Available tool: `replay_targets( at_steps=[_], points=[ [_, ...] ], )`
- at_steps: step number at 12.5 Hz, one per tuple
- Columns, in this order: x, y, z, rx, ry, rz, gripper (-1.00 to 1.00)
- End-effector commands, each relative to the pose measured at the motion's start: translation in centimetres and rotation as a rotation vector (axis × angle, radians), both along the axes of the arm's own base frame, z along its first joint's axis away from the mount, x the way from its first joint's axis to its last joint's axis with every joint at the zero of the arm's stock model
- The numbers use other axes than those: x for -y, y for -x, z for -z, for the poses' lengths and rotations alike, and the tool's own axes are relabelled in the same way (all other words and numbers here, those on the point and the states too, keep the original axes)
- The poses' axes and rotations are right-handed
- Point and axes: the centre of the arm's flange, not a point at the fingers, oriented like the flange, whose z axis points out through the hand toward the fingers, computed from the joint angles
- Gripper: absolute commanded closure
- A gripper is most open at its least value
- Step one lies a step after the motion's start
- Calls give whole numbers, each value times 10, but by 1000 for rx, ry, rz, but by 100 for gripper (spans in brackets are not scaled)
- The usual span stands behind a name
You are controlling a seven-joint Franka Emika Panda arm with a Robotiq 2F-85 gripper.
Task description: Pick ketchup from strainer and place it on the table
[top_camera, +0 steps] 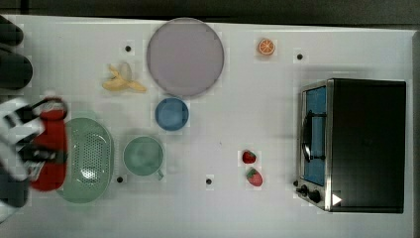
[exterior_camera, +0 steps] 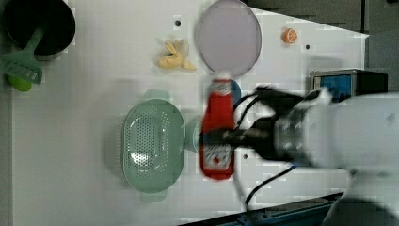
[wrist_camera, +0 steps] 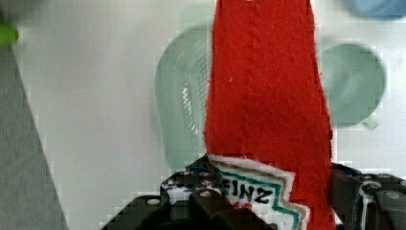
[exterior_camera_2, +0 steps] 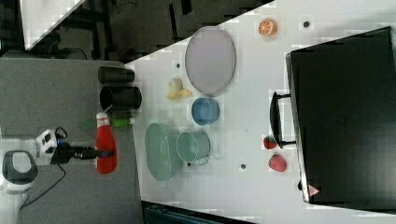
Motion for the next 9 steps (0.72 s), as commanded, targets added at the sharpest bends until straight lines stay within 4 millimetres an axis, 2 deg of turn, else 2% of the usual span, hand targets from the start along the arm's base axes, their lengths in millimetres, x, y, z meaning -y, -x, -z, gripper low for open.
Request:
replay_targets(
  at_steps=[1,5,7,9],
  points=[
    [101,-59,-23,41,9,137,-21],
    [193,-89,-23,50,36,293,-21],
    [239,-98,-15,36,49,363,-21],
    [283,-101,2,8,58,359,-21]
  ],
)
